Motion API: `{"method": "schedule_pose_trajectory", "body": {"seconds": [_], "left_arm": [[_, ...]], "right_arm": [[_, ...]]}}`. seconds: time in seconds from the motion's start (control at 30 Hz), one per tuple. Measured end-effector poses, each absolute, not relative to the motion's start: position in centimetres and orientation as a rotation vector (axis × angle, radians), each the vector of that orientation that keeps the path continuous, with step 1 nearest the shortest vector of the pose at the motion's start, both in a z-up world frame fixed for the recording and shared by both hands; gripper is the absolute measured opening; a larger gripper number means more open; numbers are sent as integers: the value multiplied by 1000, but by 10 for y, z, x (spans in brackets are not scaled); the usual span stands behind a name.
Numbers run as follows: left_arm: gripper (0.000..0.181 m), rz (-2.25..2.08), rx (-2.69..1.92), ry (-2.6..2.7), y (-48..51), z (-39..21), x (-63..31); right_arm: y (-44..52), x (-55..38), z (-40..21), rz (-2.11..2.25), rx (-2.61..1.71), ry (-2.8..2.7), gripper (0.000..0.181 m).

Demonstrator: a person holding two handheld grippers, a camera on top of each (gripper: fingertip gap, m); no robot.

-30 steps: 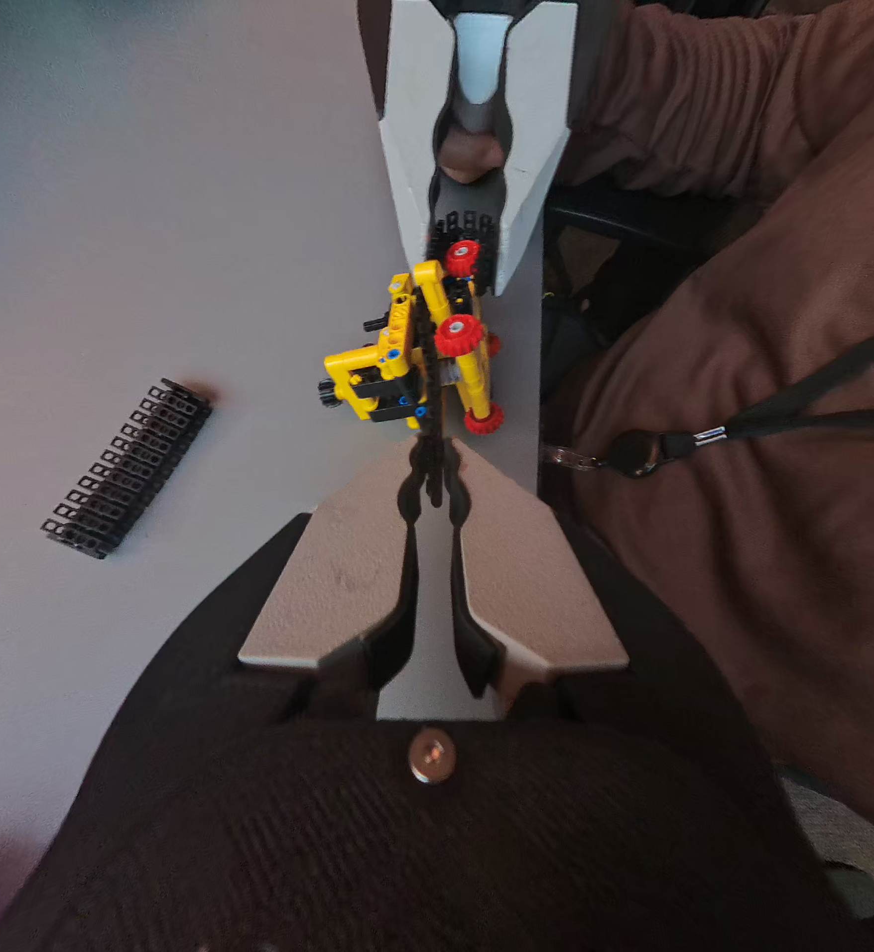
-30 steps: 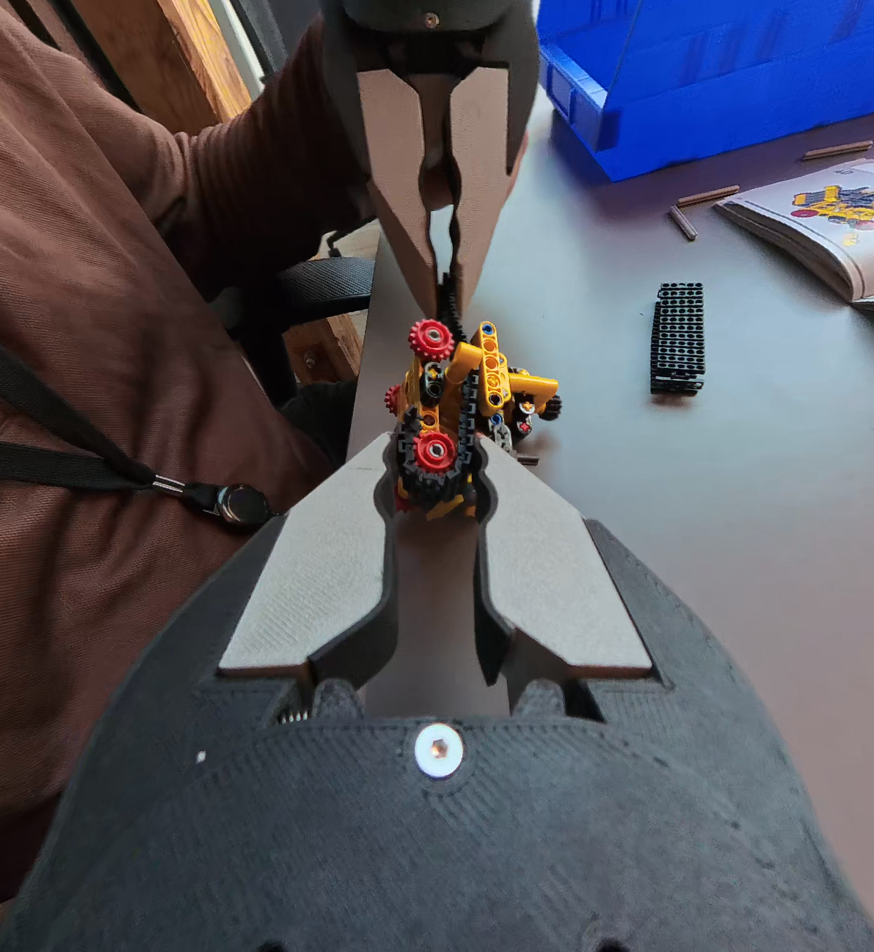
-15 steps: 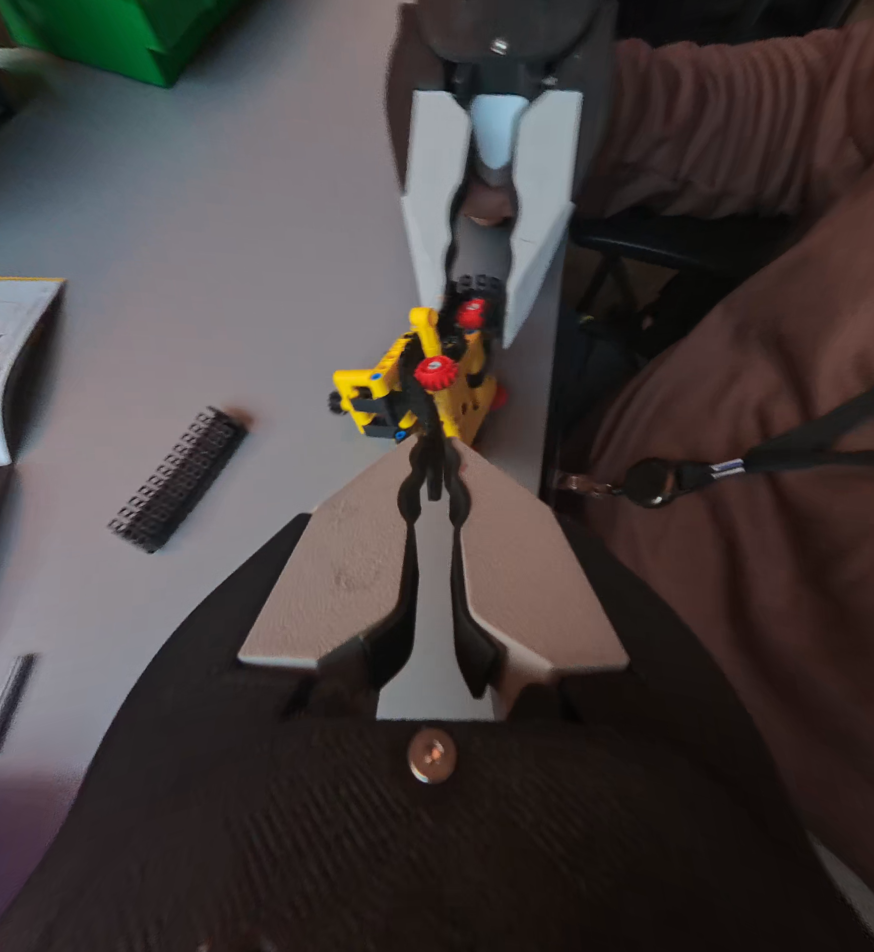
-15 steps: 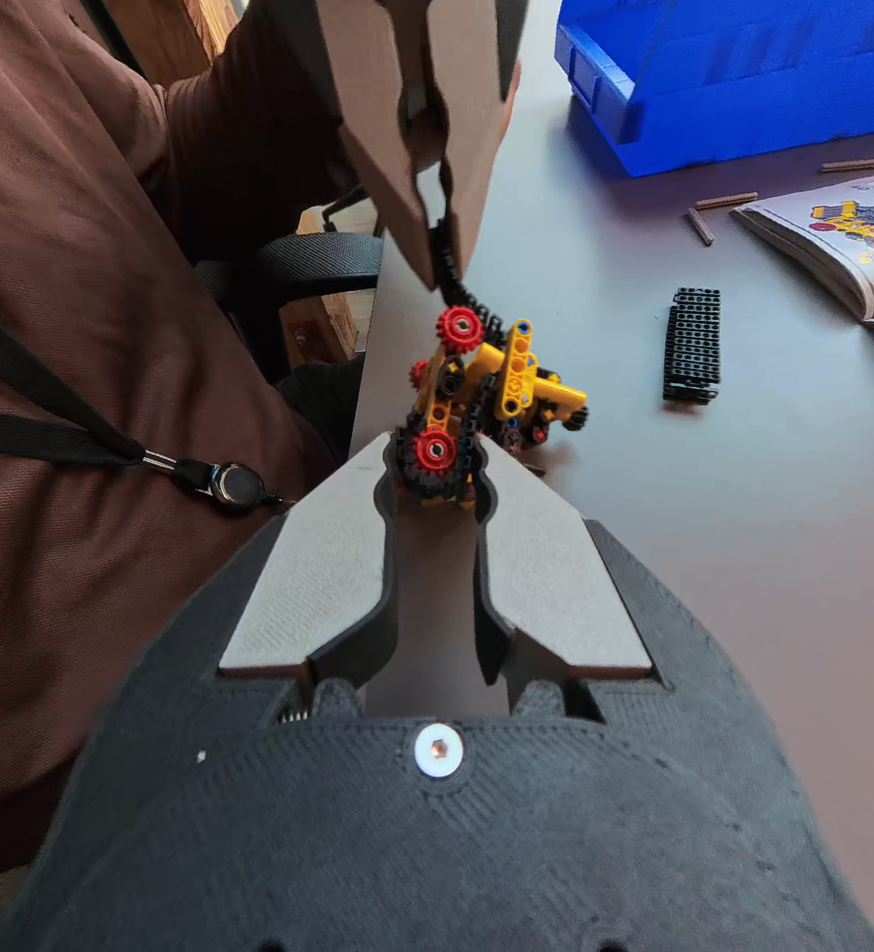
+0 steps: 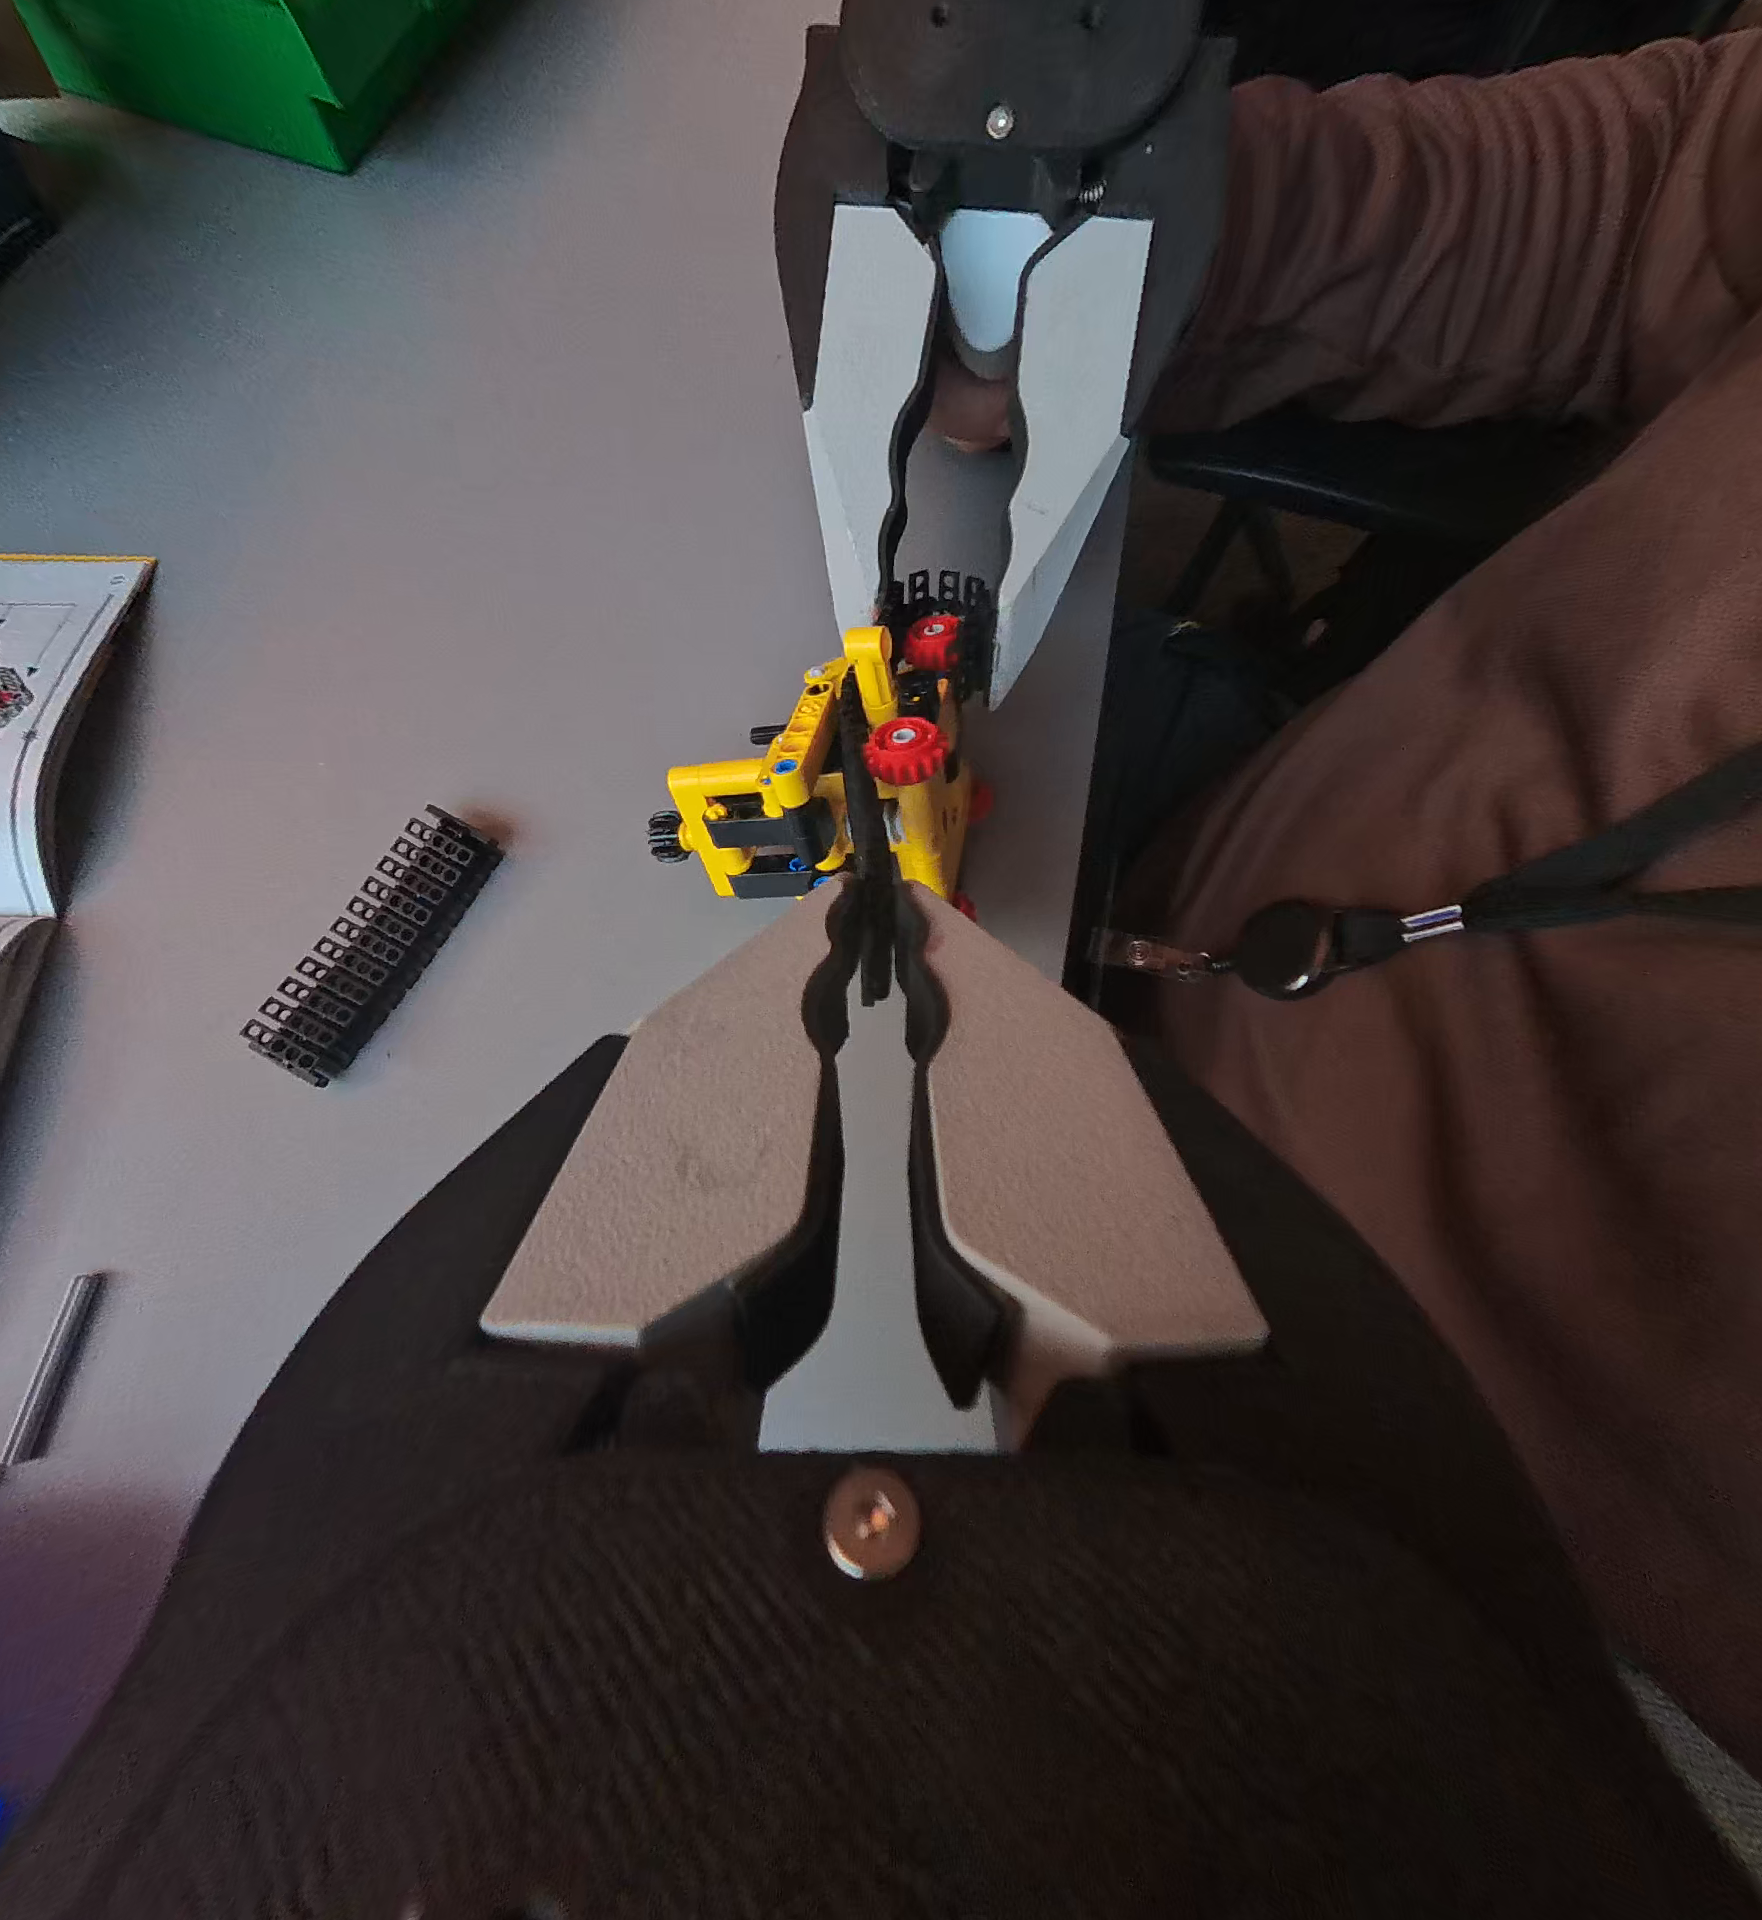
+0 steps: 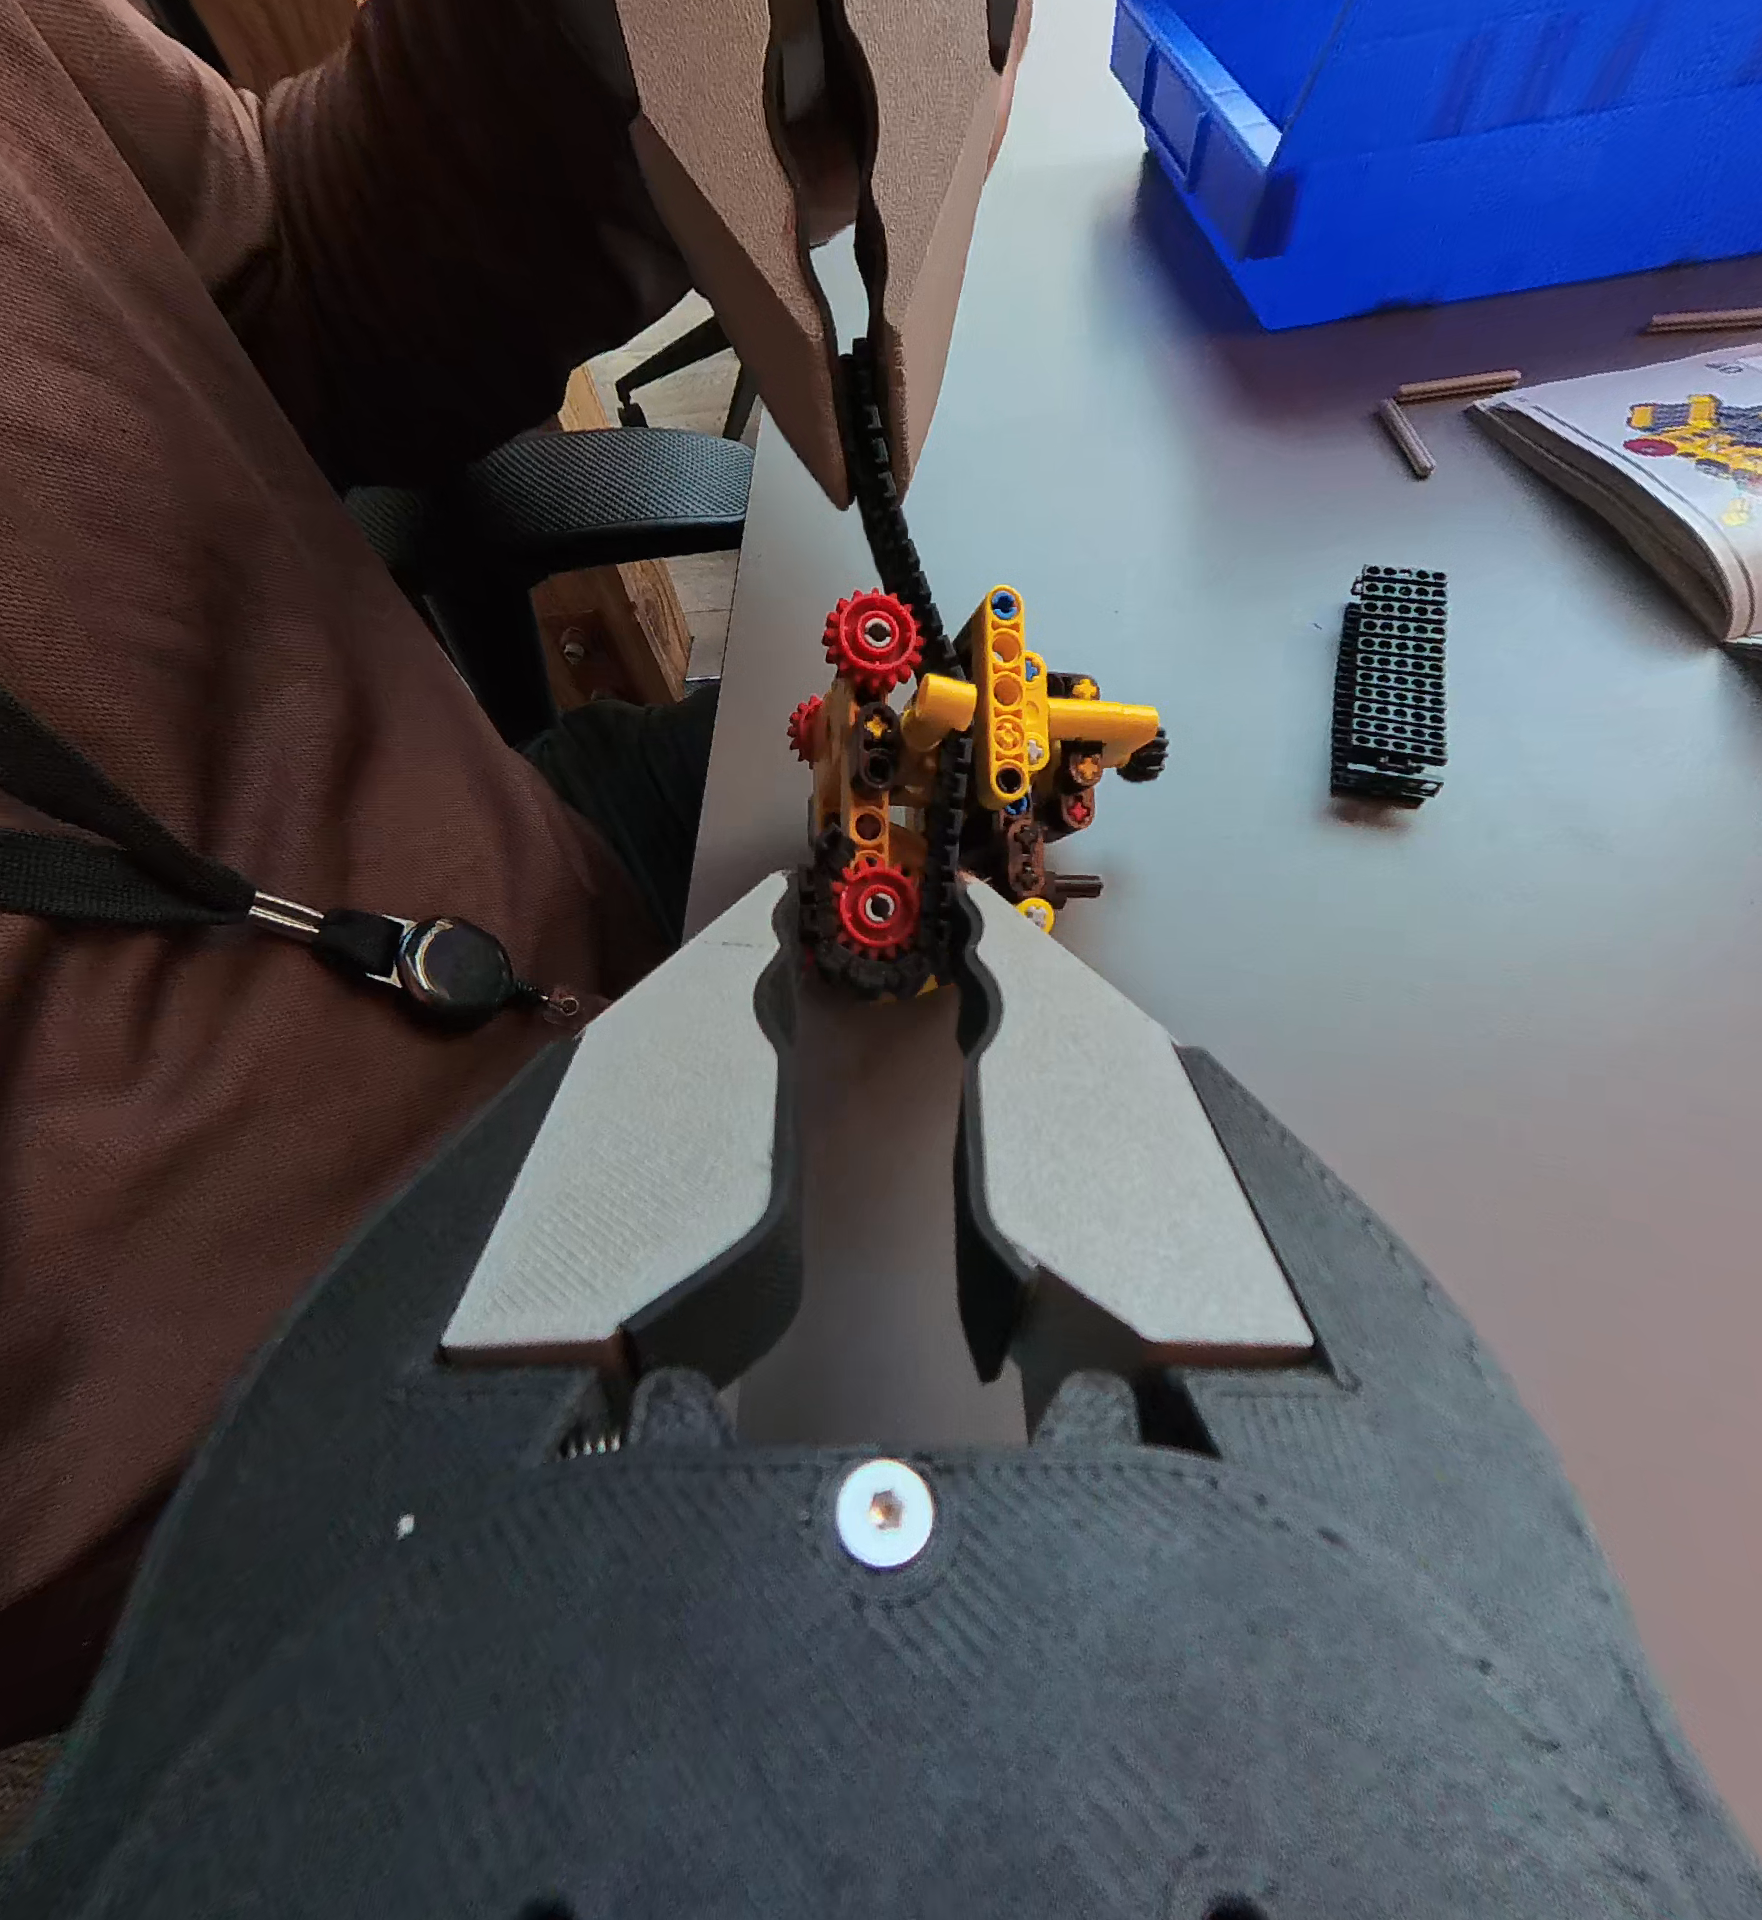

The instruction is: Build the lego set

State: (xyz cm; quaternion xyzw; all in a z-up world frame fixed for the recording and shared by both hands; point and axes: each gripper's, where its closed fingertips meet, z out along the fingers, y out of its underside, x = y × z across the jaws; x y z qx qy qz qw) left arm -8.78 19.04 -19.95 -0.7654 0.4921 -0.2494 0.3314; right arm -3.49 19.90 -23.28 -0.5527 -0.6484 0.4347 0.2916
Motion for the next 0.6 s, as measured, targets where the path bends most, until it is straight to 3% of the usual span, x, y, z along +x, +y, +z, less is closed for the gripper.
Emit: {"method": "schedule_pose_trajectory", "body": {"seconds": [0.6], "left_arm": [[2, -731, -1985, 1089, 209, -185, -85]], "right_arm": [[200, -38, -232, 1174, -1494, -1708, 26]]}}
